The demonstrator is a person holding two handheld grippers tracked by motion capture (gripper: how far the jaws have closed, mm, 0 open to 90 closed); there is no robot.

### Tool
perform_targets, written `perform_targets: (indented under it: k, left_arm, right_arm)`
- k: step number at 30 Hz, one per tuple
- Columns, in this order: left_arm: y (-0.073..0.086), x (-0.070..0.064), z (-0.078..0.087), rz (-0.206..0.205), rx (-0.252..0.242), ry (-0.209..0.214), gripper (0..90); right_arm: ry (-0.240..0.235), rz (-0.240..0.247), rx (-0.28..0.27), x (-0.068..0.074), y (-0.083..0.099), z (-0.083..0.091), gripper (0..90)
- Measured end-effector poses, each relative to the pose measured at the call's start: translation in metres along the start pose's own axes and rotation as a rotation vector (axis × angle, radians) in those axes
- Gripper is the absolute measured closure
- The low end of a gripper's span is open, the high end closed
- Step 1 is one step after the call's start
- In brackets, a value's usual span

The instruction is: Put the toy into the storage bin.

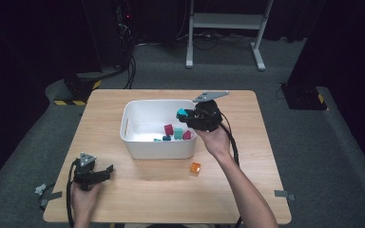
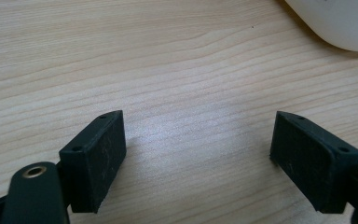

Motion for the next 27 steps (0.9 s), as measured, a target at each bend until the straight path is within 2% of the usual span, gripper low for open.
perform_targets:
  k: [12, 21, 27]
  left_arm:
    - [0.000, 0.000, 0.000, -0.002, 0.000, -0.001, 18.2]
    - [0.000, 0.000, 0.000, -0.002, 0.000, -0.001, 18.2]
    - [0.000, 0.000, 0.000, -0.001, 0.000, -0.001, 18.2]
  right_arm:
    - [-0.018, 0.002, 0.001, -0.002, -0.003, -0.009, 67.7]
    - [-0.032, -0.008, 0.031, -0.003, -0.002, -0.027, 67.6]
    - [-0.039, 0.005, 0.075, 0.000, 0.001, -0.044, 67.3]
Point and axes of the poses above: each handheld gripper's, and its own axes: z roughly backward along the jaws, y roughly out of its underside, x roughly to its left, the point moved 6 cm from there along -z, roughly forward along the jaws, and after that the axes turned 12 degrees about z, right-handed, at the moved point
